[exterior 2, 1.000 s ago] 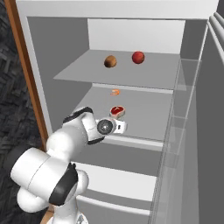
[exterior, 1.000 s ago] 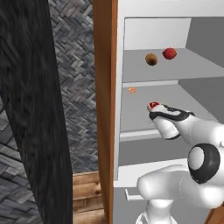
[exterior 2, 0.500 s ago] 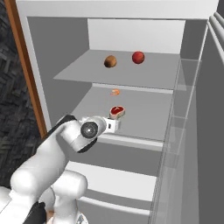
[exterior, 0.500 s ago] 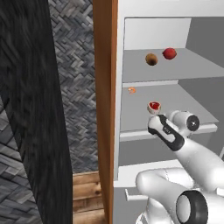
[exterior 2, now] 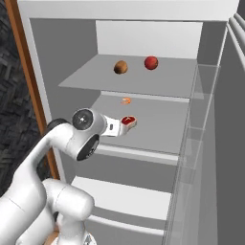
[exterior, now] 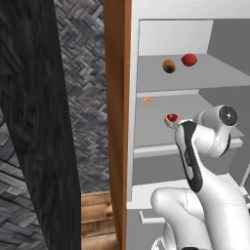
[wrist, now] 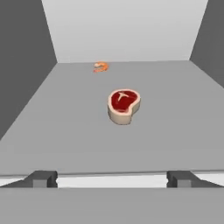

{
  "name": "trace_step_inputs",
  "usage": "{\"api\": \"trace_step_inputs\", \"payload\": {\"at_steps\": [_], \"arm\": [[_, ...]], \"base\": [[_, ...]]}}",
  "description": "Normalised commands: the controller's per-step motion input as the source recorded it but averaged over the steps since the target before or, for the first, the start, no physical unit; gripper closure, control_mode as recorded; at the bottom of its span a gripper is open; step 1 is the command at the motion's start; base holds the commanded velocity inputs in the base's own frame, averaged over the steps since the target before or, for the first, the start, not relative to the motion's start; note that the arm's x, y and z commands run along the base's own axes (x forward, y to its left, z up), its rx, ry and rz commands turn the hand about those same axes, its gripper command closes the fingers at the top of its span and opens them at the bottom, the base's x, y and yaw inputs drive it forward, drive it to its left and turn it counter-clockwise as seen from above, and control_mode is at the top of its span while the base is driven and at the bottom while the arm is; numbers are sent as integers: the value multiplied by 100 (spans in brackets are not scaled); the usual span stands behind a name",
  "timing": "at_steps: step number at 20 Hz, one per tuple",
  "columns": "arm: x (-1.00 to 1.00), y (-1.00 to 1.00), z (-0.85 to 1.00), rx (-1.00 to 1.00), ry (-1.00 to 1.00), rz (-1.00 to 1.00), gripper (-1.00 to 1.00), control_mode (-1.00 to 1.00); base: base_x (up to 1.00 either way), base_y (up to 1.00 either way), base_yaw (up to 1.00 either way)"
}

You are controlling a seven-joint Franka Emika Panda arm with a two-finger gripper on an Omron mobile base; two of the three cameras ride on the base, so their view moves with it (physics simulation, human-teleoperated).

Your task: Transport the steak and potato to the fridge. Place the steak on the rack containing meat and place the potato on the rack containing the vegetable, ensuring meats and vegetables are on different racks.

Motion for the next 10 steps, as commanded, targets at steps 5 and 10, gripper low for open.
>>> {"api": "trace_step_inputs", "payload": {"at_steps": [5,10], "arm": [[-100,-2,31,0,1,0,-100,-100],[-99,0,97,0,11,0,-100,-100]], "base": [[0,0,0],[0,0,0]]}}
